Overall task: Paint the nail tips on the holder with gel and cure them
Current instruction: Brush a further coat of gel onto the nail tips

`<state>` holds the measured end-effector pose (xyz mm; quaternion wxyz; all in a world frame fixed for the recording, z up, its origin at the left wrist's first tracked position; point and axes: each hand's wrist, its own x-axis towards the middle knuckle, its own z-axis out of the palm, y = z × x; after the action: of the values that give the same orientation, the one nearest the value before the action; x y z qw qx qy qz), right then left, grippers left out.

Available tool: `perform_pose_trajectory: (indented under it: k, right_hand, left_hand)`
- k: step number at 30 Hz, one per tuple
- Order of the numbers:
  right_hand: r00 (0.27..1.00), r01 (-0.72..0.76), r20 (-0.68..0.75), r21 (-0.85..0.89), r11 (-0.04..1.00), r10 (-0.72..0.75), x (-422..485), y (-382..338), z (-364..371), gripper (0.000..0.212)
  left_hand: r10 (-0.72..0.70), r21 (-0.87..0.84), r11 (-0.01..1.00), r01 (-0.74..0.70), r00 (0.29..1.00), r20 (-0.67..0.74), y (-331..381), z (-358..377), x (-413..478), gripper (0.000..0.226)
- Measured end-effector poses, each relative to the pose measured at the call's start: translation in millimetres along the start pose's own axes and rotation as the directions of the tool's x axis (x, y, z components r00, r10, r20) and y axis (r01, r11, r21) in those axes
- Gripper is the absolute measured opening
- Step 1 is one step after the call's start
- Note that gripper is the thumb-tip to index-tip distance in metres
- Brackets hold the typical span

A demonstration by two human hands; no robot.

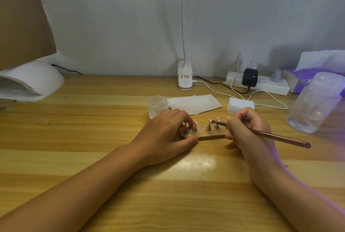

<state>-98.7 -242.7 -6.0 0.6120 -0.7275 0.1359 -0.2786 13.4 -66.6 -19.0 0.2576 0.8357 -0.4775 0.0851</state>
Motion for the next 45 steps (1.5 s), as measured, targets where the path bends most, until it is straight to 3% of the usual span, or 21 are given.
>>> perform_pose_trajectory:
  k: [10, 24, 34, 45]
  right_hand:
    - [0.998, 0.048, 0.046, -0.084, 0.995, -0.044, 1.0, 6.2, 0.8, 0.01]
    - [1.0, 0.021, 0.0, 0.0, 1.0, -0.021, 0.2, 2.8, 0.4, 0.01]
    - [0.998, 0.037, 0.054, -0.1, 0.994, -0.032, 0.7, 3.7, 1.9, 0.01]
    - [0.999, 0.035, 0.031, -0.044, 0.998, -0.034, -0.1, 2.1, 0.8, 0.012]
  left_hand:
    - [0.007, -0.008, 1.0, -0.007, 1.0, -0.012, 0.6, 0.3, -0.1, 0.034]
    - [0.003, 0.002, 1.0, -0.003, 1.0, -0.005, 0.4, -0.2, 0.0, 0.034]
    - [-0.005, -0.007, 1.0, 0.005, 1.0, 0.004, 0.2, -0.5, 0.2, 0.036]
    - [-0.014, -0.007, 1.0, 0.014, 1.0, 0.02, 0.8, -1.0, 0.7, 0.04]
